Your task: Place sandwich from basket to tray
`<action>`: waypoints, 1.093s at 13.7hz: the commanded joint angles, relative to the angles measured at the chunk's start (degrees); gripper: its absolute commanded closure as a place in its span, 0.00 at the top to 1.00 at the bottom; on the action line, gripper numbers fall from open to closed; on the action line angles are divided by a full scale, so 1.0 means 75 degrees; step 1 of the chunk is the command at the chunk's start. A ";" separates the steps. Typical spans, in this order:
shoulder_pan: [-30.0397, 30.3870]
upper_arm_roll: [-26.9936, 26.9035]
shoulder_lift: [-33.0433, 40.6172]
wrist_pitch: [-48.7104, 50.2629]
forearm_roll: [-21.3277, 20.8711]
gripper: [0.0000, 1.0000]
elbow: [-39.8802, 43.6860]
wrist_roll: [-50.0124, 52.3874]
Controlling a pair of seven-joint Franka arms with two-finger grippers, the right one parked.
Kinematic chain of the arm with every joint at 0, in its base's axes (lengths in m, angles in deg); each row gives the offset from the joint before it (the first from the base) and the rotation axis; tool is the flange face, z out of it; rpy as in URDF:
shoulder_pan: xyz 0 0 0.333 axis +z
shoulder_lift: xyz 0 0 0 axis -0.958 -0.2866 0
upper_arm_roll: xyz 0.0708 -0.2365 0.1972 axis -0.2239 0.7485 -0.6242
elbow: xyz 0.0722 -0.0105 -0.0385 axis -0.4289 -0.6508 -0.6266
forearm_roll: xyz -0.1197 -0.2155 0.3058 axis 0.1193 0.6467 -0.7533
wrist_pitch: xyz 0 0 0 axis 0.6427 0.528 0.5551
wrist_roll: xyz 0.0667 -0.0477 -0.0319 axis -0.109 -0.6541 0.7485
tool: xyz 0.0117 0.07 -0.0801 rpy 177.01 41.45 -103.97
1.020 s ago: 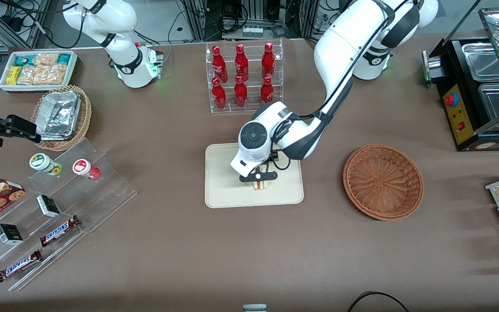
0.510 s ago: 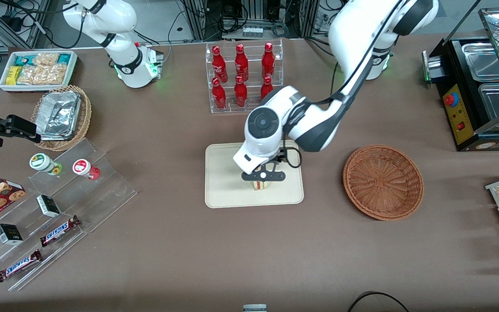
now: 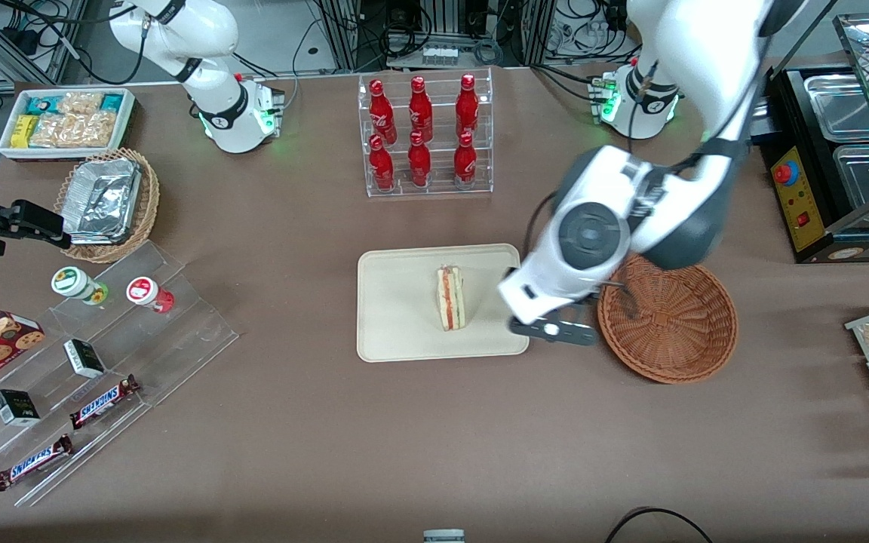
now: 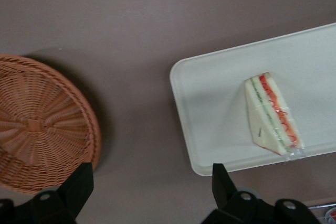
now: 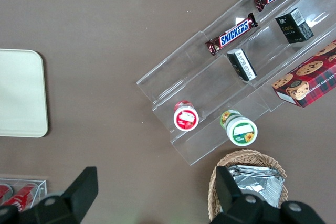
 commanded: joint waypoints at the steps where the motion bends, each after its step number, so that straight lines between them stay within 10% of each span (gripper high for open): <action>1: 0.0547 0.0059 0.0577 0.0317 0.0016 1.00 -0.0562 -0.0158; 15: 0.1968 -0.0069 0.3095 -0.0643 0.0239 1.00 -0.3397 -0.1258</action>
